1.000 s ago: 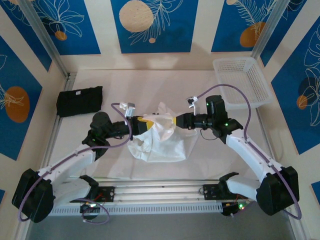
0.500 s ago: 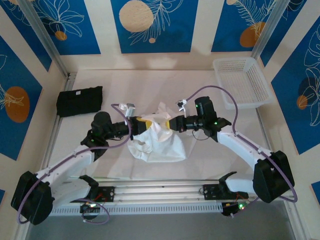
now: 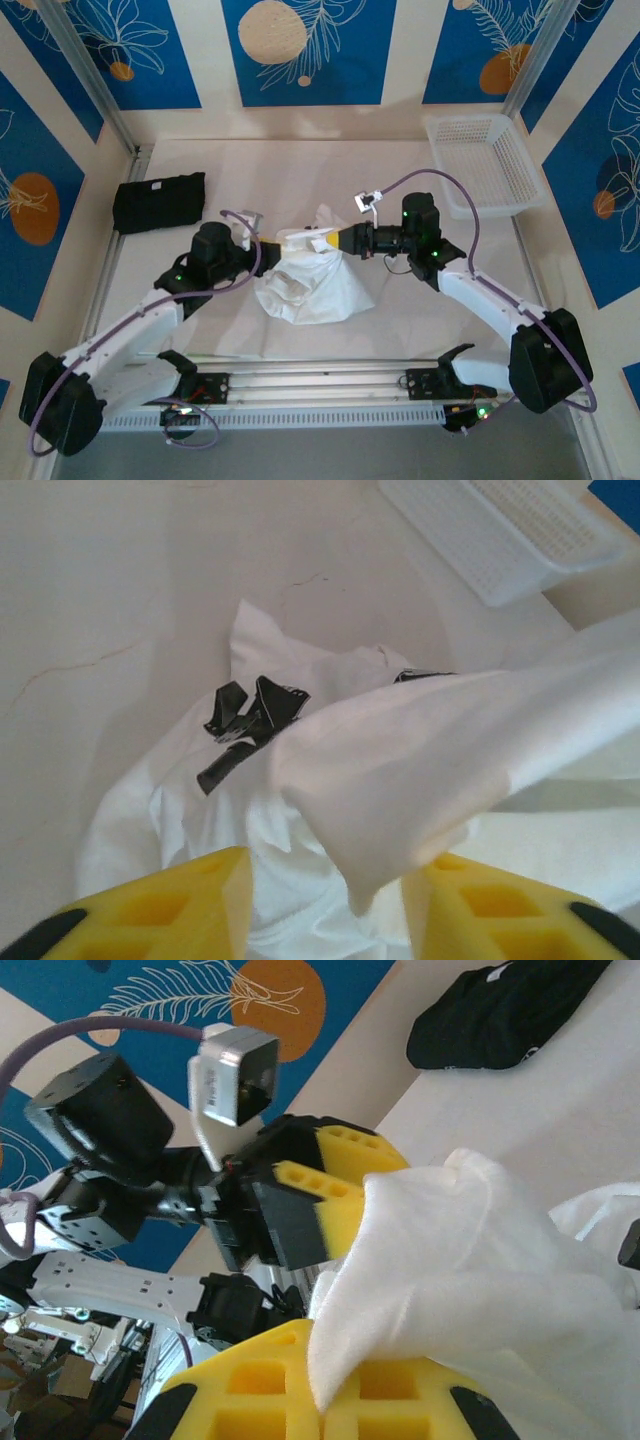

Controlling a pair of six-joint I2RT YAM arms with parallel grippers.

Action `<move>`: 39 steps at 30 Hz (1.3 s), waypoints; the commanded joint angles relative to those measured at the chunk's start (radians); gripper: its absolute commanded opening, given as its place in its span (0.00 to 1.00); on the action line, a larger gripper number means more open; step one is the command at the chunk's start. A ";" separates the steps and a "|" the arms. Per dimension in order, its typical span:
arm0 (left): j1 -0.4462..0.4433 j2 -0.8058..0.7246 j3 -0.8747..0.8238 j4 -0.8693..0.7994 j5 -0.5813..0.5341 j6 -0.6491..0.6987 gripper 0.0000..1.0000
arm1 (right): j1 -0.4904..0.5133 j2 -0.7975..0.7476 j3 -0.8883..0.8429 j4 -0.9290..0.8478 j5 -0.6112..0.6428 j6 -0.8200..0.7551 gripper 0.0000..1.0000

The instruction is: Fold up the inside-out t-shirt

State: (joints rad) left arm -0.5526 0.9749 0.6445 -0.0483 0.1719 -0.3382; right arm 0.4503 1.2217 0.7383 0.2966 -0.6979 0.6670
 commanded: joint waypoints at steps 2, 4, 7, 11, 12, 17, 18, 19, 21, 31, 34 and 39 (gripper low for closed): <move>-0.035 -0.119 0.019 -0.012 0.052 0.039 0.50 | 0.011 0.023 0.033 0.012 -0.019 0.005 0.00; -0.044 -0.106 0.023 0.050 0.190 0.007 0.52 | 0.014 0.028 0.035 0.009 -0.020 0.003 0.00; -0.067 -0.025 0.068 0.108 0.356 -0.028 0.52 | 0.017 0.029 0.038 -0.007 -0.012 -0.010 0.00; -0.097 0.060 0.105 0.154 0.400 -0.035 0.51 | 0.018 0.017 0.032 -0.016 -0.005 -0.012 0.00; -0.099 0.077 0.110 0.166 0.415 -0.040 0.50 | 0.018 0.013 0.031 -0.021 -0.003 -0.015 0.00; -0.099 0.127 0.122 0.194 0.428 -0.047 0.49 | 0.018 -0.006 0.031 -0.047 0.008 -0.033 0.00; -0.099 0.136 0.125 0.201 0.433 -0.048 0.48 | 0.018 -0.007 0.032 -0.051 0.008 -0.034 0.00; -0.099 0.144 0.128 0.209 0.439 -0.050 0.47 | 0.018 -0.007 0.030 -0.052 0.007 -0.036 0.00; -0.099 0.166 0.136 0.224 0.453 -0.057 0.44 | 0.018 -0.007 0.030 -0.054 0.008 -0.039 0.00; -0.099 0.214 0.174 0.205 0.401 -0.032 0.22 | 0.016 -0.022 0.023 -0.068 0.013 -0.047 0.00; -0.098 0.210 0.179 0.205 0.391 -0.027 0.03 | 0.016 -0.022 0.024 -0.075 0.019 -0.051 0.00; -0.108 0.155 0.203 0.201 0.377 -0.089 0.00 | 0.045 -0.010 0.146 -0.437 0.370 -0.119 0.23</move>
State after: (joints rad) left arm -0.6472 1.1797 0.7994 0.1383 0.5648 -0.3927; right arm 0.4759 1.2205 0.7868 0.0978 -0.5568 0.6109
